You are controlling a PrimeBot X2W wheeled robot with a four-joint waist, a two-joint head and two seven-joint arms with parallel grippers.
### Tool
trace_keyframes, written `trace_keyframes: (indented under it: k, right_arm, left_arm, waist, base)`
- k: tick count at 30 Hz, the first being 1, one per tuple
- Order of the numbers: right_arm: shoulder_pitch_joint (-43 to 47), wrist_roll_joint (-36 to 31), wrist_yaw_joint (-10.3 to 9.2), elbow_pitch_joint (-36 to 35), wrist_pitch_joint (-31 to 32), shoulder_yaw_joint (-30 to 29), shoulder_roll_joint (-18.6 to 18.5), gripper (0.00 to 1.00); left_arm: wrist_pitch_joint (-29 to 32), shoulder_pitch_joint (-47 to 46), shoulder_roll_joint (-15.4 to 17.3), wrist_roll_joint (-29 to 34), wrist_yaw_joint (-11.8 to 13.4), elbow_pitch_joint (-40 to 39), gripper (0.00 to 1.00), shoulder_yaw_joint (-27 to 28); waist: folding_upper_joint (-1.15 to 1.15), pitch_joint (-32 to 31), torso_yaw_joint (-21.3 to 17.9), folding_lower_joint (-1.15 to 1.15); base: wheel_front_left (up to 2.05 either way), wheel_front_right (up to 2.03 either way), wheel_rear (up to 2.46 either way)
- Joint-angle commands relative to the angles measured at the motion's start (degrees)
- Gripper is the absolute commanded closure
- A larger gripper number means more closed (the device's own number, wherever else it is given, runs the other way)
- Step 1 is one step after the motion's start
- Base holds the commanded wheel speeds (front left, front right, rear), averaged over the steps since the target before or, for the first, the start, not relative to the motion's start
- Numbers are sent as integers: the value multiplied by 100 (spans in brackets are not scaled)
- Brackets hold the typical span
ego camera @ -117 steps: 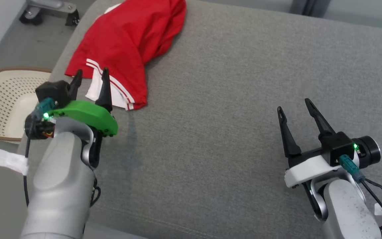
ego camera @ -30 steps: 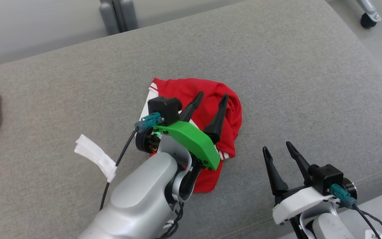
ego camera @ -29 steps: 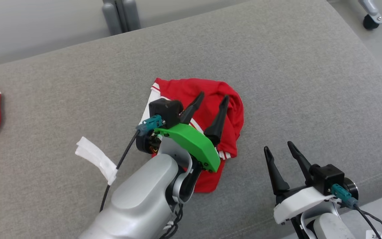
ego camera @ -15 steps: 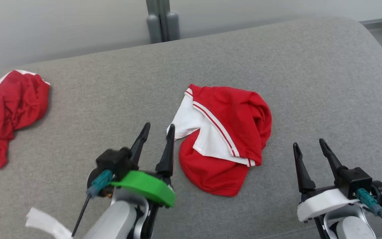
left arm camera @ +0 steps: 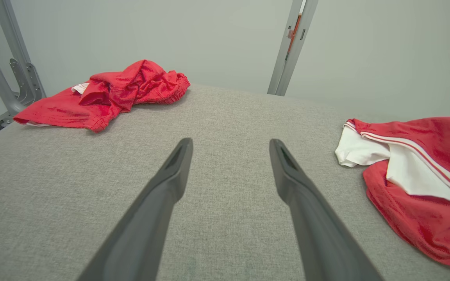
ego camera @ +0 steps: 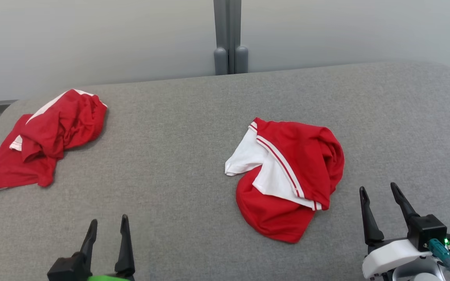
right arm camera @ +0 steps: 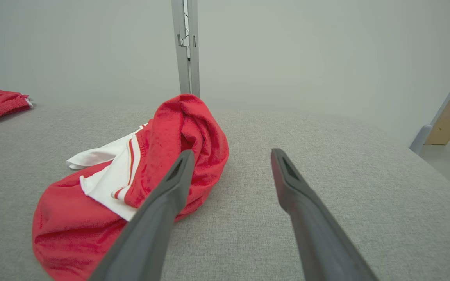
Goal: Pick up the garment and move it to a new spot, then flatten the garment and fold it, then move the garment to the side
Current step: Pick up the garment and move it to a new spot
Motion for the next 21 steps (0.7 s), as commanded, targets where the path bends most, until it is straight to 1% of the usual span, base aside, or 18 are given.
trace_keyframes:
  k: [1,6,8,12,21]
  right_arm:
    - [105,-35,-6,24,-19,3,-15,0]
    - [156,18,-6,57,-19,32,-15,0]
    - [171,56,-6,90,-19,55,-14,0]
    - [168,90,-6,143,-19,108,-15,0]
    - [183,149,-6,209,-19,160,-14,0]
  left_arm:
    - [-2,169,-52,164,-130,2,0,156]
    - [-2,466,-201,496,-730,101,0,712]
    - [-2,574,-258,607,-877,197,0,843]
    - [-3,675,-336,735,-1022,357,0,1033]
    - [-3,577,-431,801,-1080,444,0,1057]
  waist:
    - [0,-112,98,0]
    - [0,-143,132,0]
    - [0,-157,130,0]
    - [0,-178,117,0]
    - [0,-179,135,0]
  base:
    - [0,0,0]
    - [0,0,0]
    - [0,0,0]
    - [0,0,0]
    - [0,0,0]
